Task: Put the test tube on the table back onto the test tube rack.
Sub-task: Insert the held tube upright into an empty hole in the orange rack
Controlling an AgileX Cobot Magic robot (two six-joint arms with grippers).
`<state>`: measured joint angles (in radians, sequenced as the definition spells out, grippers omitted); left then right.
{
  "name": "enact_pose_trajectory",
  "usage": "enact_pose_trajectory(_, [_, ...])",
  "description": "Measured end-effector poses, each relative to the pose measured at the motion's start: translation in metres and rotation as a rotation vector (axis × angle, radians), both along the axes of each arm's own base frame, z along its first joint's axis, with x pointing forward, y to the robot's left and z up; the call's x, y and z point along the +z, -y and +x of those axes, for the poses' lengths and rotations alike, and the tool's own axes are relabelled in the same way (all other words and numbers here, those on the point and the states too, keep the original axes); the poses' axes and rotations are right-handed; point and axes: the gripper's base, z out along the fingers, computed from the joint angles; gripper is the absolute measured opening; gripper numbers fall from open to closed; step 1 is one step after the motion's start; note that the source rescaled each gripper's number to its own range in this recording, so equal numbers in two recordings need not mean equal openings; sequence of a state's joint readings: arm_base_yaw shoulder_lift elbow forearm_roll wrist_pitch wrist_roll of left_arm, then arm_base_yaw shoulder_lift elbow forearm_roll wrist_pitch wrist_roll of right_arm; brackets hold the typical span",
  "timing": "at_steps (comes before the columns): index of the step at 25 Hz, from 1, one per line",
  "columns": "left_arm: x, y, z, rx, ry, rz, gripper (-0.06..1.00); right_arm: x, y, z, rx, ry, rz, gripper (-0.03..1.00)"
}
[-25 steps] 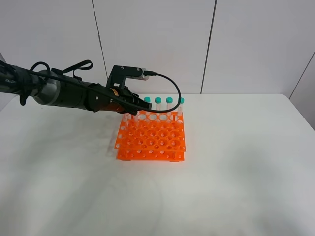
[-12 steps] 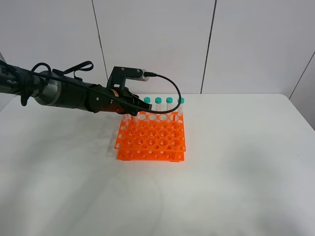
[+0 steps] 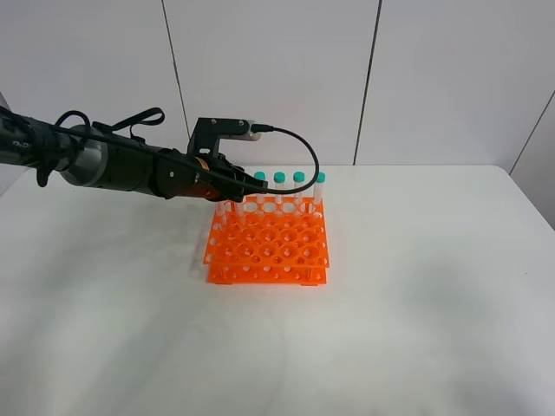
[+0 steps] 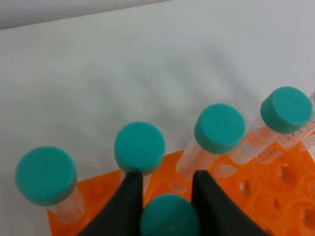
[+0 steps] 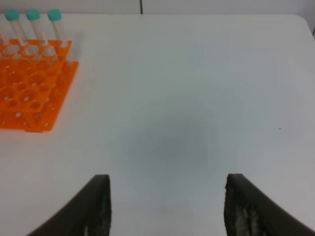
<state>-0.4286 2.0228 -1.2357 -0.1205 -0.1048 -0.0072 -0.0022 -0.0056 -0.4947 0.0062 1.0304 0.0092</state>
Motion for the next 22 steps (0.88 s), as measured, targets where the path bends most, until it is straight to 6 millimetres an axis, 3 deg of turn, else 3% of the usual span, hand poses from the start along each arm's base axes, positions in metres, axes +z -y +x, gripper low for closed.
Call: enact_pose_trajectory(22, [-0.011,0.001,0.002,0.000,-0.006,0.007,0.00,0.000,0.000,0.000,0.000,0.000,0.000,0.46])
